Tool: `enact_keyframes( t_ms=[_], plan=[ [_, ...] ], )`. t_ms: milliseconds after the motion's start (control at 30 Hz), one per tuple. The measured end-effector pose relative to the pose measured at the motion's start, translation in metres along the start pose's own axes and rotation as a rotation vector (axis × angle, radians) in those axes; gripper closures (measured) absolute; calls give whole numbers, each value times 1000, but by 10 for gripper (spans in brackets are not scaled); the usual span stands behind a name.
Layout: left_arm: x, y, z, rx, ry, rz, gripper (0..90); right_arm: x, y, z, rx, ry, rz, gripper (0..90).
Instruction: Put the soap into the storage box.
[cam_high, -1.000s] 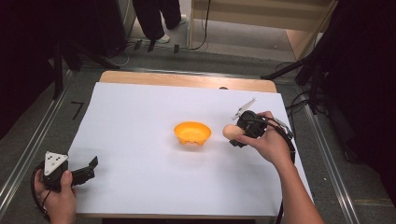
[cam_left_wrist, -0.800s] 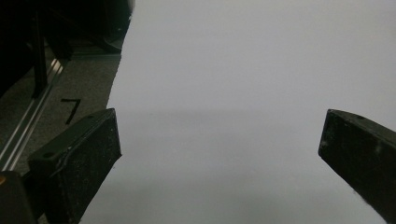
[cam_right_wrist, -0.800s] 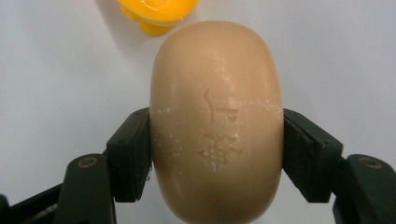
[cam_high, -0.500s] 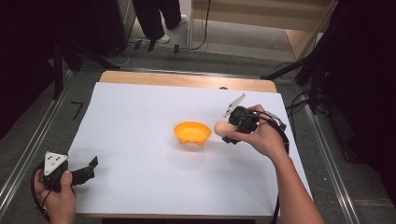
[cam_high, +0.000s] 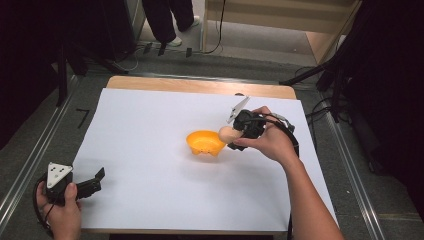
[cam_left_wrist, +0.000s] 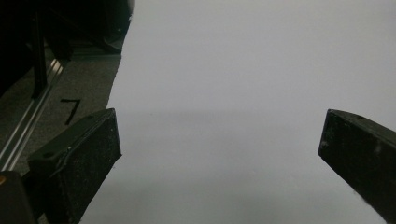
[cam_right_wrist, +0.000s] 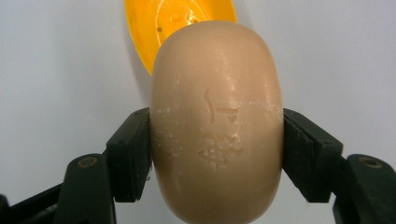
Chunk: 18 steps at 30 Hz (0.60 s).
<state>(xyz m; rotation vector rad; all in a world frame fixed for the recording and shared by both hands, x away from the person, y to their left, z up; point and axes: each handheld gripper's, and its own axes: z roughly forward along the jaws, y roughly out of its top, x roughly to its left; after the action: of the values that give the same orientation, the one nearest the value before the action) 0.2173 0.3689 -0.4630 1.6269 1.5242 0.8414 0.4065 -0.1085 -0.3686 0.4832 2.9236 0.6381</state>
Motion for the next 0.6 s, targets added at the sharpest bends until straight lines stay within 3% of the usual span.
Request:
enact_keyframes(
  t_ms=[200,600],
  plan=[
    [1,0,-1,-3,-5,-4,0,2,13,4,-4,5,-45,332],
    [1,0,-1,-2,-4,-1,0,3,33,13,-9,13,-78,332]
  ],
)
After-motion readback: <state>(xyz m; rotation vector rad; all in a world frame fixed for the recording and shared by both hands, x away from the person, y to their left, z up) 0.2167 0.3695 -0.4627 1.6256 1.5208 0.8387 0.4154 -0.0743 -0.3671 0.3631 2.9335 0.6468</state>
